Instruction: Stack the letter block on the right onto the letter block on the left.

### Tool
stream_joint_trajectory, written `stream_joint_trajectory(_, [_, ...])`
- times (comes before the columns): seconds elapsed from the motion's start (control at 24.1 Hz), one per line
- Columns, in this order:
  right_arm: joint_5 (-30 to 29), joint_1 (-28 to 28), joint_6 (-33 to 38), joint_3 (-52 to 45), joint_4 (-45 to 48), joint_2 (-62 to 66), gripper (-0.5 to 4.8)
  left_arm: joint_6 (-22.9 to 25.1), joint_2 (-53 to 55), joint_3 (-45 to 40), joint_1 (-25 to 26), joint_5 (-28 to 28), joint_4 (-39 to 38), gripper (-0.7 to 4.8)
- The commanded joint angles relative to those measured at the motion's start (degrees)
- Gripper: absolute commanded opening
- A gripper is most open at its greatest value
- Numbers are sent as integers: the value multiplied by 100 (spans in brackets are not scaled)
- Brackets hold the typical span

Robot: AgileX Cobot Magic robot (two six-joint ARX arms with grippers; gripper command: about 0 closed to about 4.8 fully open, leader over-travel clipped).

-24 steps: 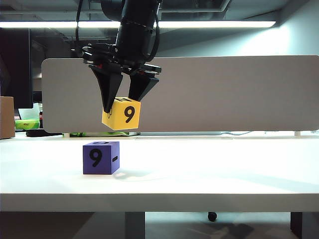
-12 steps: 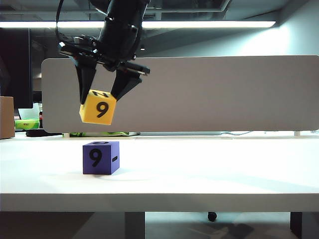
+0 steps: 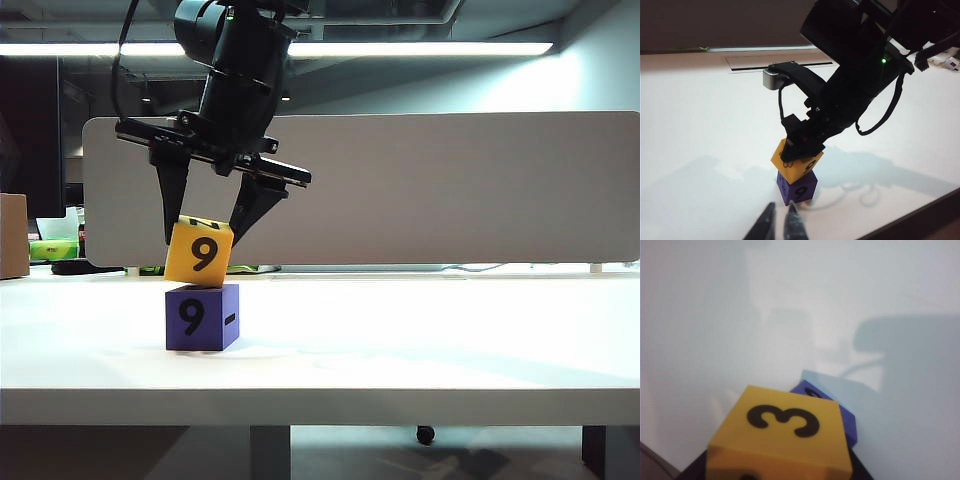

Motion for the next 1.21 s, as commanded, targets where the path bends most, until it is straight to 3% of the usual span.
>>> stream_joint_trajectory(0.04, [24, -13, 48, 22, -317, -55, 269, 7, 7, 37, -2, -17, 35, 26])
stream_joint_trajectory(0.25, [24, -13, 48, 24, -341, -55, 283, 7, 7, 37, -2, -17, 35, 26])
stream_joint_trajectory(0.29, [24, -17, 48, 24, -345, -55, 307, 7, 7, 37, -2, -17, 35, 26])
stream_joint_trajectory(0.33, [24, -17, 48, 24, -339, -55, 386, 7, 7, 37, -2, -15, 35, 26])
stream_joint_trajectory(0.37, [24, -17, 46, 24, -328, -55, 420, 7, 7, 37, -2, -15, 28, 26])
stream_joint_trajectory(1.21, [70, -17, -240, 518, 55, -68, 410, 22, 7, 35, -2, -17, -4, 26])
